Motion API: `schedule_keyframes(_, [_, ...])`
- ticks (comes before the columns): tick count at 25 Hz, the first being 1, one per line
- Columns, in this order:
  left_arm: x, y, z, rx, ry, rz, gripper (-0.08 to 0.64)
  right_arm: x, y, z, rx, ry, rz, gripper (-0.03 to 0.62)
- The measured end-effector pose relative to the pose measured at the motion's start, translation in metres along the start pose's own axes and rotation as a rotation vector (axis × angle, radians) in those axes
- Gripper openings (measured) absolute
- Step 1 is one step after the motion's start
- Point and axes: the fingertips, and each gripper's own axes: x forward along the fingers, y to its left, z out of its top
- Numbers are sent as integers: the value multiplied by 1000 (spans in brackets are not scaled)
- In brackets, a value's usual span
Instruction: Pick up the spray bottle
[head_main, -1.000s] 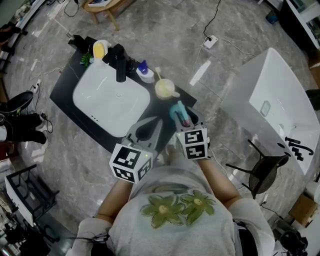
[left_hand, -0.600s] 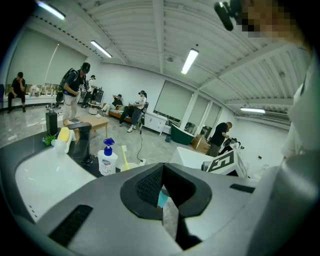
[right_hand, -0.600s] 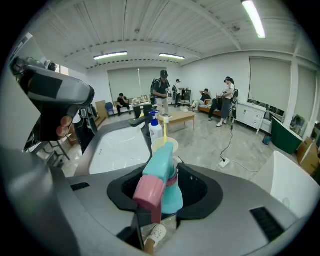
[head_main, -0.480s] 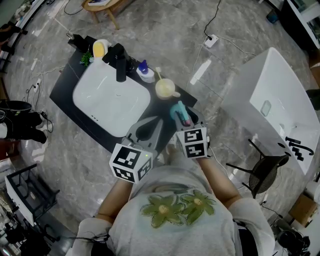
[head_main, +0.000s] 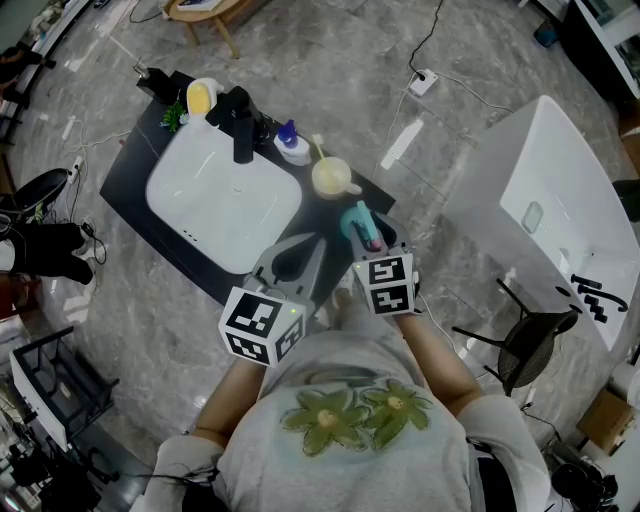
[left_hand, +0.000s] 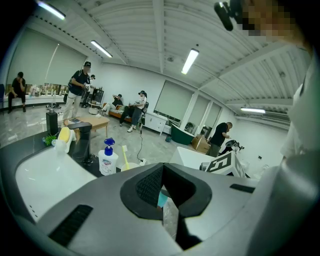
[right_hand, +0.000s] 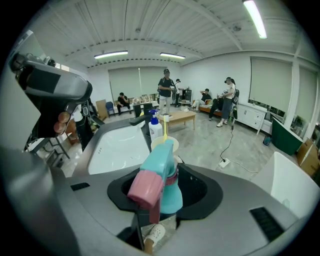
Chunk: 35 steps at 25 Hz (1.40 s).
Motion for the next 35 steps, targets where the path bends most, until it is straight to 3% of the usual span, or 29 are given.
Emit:
schedule_keyframes(10, [0, -1, 0, 5, -1, -6, 9, 0, -2, -1, -45, 8, -12, 135])
schedule_keyframes(35, [-9, 3, 4, 8, -30, -2, 9, -2, 0, 6, -49, 2, -9, 133])
